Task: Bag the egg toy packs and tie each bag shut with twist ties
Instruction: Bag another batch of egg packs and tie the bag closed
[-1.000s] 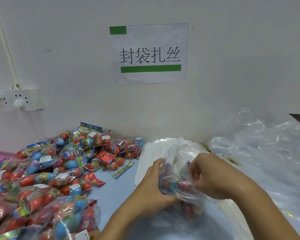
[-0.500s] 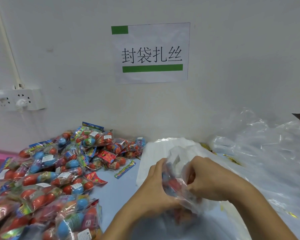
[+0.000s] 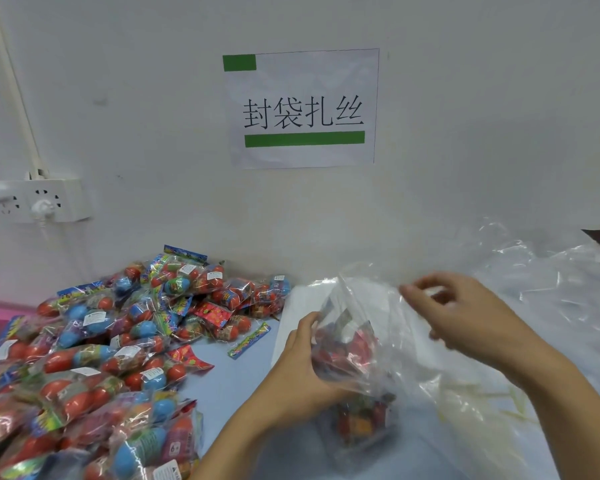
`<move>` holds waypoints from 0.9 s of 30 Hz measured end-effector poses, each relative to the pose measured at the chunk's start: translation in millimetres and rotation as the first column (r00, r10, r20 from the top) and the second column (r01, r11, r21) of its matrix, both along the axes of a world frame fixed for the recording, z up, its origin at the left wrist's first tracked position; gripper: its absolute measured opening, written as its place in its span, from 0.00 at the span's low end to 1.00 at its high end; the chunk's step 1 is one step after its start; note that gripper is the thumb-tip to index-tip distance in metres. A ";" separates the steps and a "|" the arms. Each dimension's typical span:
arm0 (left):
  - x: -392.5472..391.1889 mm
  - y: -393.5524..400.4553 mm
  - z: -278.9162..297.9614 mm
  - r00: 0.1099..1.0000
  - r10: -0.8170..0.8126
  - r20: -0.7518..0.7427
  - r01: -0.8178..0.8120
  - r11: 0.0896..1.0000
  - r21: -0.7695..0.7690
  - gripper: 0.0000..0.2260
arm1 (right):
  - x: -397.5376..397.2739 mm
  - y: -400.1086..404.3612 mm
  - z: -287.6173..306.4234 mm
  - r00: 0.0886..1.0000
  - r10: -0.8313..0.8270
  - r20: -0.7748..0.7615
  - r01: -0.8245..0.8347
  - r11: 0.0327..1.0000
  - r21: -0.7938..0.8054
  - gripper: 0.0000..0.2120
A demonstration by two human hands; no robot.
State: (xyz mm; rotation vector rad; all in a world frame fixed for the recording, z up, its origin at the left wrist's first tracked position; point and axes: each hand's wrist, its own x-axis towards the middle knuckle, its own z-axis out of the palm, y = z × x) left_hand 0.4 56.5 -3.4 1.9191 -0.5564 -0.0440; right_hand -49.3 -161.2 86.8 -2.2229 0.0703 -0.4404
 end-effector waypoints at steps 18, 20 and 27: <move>-20.0 -15.9 60.6 0.971 0.234 -0.043 -0.237 0.957 -0.167 0.32 | 29.1 28.3 -18.7 0.985 0.124 0.121 -0.172 0.601 0.780 0.13; -13.9 -27.4 78.9 0.941 0.337 -0.032 -0.337 0.926 -0.169 0.26 | 29.1 27.3 -18.2 0.978 0.145 0.153 -0.209 0.562 0.800 0.12; -8.5 -35.5 94.9 0.800 0.571 0.183 -0.575 0.817 -0.040 0.04 | 28.5 18.0 -19.2 0.983 0.091 0.158 -0.182 0.504 0.844 0.10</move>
